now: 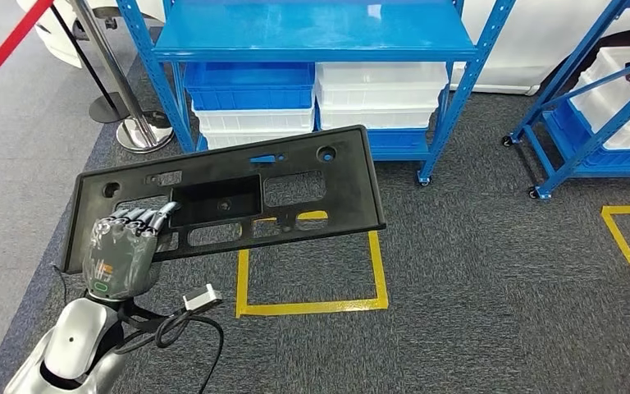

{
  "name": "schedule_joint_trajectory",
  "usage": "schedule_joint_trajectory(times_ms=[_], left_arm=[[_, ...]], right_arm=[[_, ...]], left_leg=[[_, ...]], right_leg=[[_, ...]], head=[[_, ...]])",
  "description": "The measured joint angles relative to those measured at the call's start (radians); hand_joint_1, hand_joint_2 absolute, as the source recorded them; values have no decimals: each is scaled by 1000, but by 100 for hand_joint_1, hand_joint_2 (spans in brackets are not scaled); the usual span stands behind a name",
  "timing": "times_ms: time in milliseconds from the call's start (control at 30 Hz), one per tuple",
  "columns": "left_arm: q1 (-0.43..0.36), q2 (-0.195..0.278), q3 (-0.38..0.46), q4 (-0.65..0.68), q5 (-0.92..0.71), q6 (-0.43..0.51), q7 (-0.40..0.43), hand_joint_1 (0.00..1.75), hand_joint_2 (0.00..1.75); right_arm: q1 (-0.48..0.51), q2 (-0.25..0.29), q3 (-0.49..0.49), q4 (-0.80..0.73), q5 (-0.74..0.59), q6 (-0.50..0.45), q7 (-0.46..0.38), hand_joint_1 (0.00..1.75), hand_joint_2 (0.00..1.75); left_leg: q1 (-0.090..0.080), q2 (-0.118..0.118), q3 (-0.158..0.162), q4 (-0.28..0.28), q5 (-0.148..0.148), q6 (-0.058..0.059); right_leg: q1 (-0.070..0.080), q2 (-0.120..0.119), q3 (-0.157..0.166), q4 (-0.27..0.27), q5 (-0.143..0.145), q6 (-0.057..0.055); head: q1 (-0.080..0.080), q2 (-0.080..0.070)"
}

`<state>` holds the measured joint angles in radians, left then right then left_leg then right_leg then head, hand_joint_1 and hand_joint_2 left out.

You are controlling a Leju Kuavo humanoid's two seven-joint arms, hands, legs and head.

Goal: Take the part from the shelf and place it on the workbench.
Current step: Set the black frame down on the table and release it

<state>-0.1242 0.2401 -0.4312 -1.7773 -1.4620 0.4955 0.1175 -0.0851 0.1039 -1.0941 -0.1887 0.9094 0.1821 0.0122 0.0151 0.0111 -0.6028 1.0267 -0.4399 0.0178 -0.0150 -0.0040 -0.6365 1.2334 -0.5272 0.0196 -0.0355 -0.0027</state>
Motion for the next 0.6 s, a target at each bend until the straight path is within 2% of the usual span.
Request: schedule_joint_trajectory(times_ms=[33, 67, 100, 133, 200, 233, 267, 333, 367, 400, 433, 467, 500, 533, 567, 600], left_arm=[[0, 0, 3, 0, 1, 0, -1, 175, 175], [0, 1, 5, 0, 2, 0, -2, 175, 175], [-2, 1, 6, 0, 2, 0, -2, 175, 175], [-3, 2, 8, 0, 4, -1, -3, 175, 175], [-3, 2, 9, 0, 6, -2, -4, 175, 175], [-3, 3, 9, 0, 8, -3, -4, 175, 175], [-3, 4, 9, 0, 9, -4, -4, 175, 175], [-3, 6, 11, 1, 11, -5, -4, 175, 175], [-3, 7, 11, 2, 12, -5, -4, 175, 175], [-3, 7, 12, 3, 13, -5, -4, 175, 175], [-3, 7, 12, 4, 15, -5, -4, 175, 175], [-3, 7, 12, 5, 16, -5, -4, 175, 175], [-4, 7, 12, 5, 16, -5, -4, 175, 175], [-5, 7, 12, 5, 15, -5, -4, 175, 175], [-6, 7, 12, 5, 9, -6, -3, 175, 175], [-7, 7, 12, 5, 1, -6, -2, 175, 175]], right_arm=[[-2, -1, 0, 0, 0, 1, -1, 0, 0], [-3, -1, 0, 0, 0, 3, -2, 0, 0], [-4, -2, 0, 0, 1, 6, -3, 0, 0], [-5, -2, 0, 0, 1, 8, -4, 0, 0], [-4, -1, 0, 0, 1, 10, -5, 0, 0], [-4, -1, 0, 0, 1, 11, -6, 0, 0], [-5, 0, 0, 0, 2, 11, -6, 0, 0], [-5, 0, 0, 0, 3, 11, -6, 0, 0], [-4, 0, 0, 0, 3, 11, -6, 0, 0], [-4, 0, 0, 0, 3, 11, -6, 0, 0], [-4, 0, 0, 0, 4, 11, -6, 0, 0], [-4, 0, 0, 0, 4, 11, -6, 0, 0], [-5, 0, 0, 0, 4, 11, -6, 0, 0], [-5, 0, 0, 0, 4, 12, -7, 0, 0], [-5, 0, 0, 0, 4, 12, -7, 0, 0], [-4, 1, 0, 0, 5, 12, -7, 0, 0]], left_leg=[[-1, 0, -11, 6, 5, -4], [-3, -1, -18, 10, 11, -8], [-3, 0, -24, 12, 18, -14], [-4, 0, -28, 10, 28, -20], [-3, -1, -36, 4, 41, -33], [-3, -2, -42, 10, 27, -39], [-3, -3, -51, 32, -8, -44], [-2, -4, -73, 131, -116, -51], [-1, -4, -80, 194, -156, -53], [-1, -4, -80, 247, -170, -56], [-1, -4, -69, 275, -155, -56], [-2, -4, -46, 274, -122, -56], [-2, -4, -8, 244, -86, -53], [-3, -4, 45, 183, -73, -48], [-5, -4, 106, 98, -83, -43], [-8, -3, 154, 27, -105, -37]], right_leg=[[2, 1, 47, -66, 10, -5], [4, 2, 87, -128, 8, -10], [8, 3, 112, -173, 1, -16], [11, 4, 122, -197, -5, -20], [9, 2, 111, -211, 10, -33], [6, 0, 102, -215, 22, -41], [3, -2, 90, -218, 35, -49], [3, -4, 61, -217, 58, -59], [4, -4, 45, -214, 70, -61], [5, -4, 27, -210, 82, -61], [6, -5, 8, -206, 93, -60], [6, -5, -11, -202, 104, -59], [6, -4, -29, -198, 114, -56], [7, -4, -44, -194, 124, -53], [9, -4, -55, -191, 134, -48], [9, -4, -60, -191, 144, -43]], head=[[0, 0], [0, 0], [0, 0], [0, 0], [0, 0], [0, 0], [0, 0], [0, 0], [0, 0], [0, 0], [0, 0], [0, 0], [0, 0], [0, 0], [0, 0], [0, 0]])
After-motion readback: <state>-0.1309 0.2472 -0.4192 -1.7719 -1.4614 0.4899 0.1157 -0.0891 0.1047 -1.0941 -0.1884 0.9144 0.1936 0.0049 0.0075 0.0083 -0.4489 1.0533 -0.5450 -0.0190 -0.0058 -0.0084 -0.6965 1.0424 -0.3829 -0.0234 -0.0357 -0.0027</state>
